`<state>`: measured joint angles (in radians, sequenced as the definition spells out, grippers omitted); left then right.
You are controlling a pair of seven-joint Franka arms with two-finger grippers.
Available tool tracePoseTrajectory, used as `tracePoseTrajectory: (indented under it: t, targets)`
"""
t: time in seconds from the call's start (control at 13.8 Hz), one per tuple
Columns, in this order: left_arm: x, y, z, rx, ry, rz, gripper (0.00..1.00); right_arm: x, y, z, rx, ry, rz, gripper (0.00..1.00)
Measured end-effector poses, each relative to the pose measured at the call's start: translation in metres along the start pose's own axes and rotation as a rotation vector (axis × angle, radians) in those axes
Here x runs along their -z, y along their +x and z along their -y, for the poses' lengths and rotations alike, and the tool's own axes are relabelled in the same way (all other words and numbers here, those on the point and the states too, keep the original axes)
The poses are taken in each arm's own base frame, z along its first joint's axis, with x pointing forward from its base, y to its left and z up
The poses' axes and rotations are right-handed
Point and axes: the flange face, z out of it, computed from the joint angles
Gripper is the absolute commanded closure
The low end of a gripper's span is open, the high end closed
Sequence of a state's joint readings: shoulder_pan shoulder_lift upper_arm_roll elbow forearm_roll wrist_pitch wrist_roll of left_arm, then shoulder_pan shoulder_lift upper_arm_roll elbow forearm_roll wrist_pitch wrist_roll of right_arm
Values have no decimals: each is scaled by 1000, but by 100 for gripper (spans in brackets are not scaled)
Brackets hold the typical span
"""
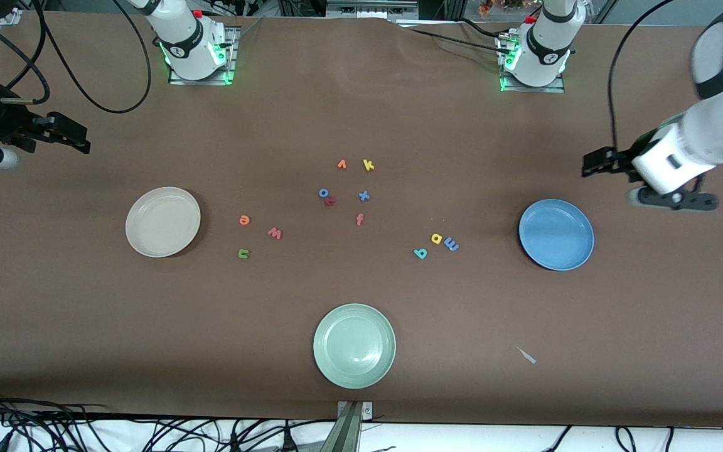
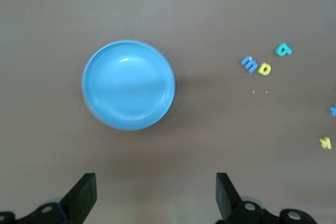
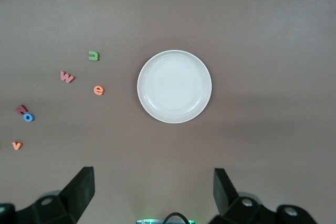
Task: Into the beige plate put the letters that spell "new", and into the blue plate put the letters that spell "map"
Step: 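Move the left gripper toward the blue letters while the right gripper reaches the orange e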
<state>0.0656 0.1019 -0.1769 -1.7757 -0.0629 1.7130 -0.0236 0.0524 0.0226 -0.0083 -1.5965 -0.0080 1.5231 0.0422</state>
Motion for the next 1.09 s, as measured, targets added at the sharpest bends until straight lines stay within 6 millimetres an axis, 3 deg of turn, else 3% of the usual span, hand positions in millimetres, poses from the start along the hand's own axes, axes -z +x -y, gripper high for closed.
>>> tracePoseTrajectory:
  t: [0.22, 0.36, 0.65, 1.09]
  targets:
    - [-52, 12, -45, -14, -6, -42, 0, -9, 4, 10, 19, -2, 16, 0]
    - [-82, 18, -63, -26, -15, -54, 0, -24, 12, 18, 32, -6, 46, 0]
    - [-133, 38, -94, -74, -37, -74, 0, -70, 33, 39, 66, -15, 121, 0]
    - [-213, 39, -164, -290, 69, -94, 0, -148, 70, 103, 110, -11, 127, 0]
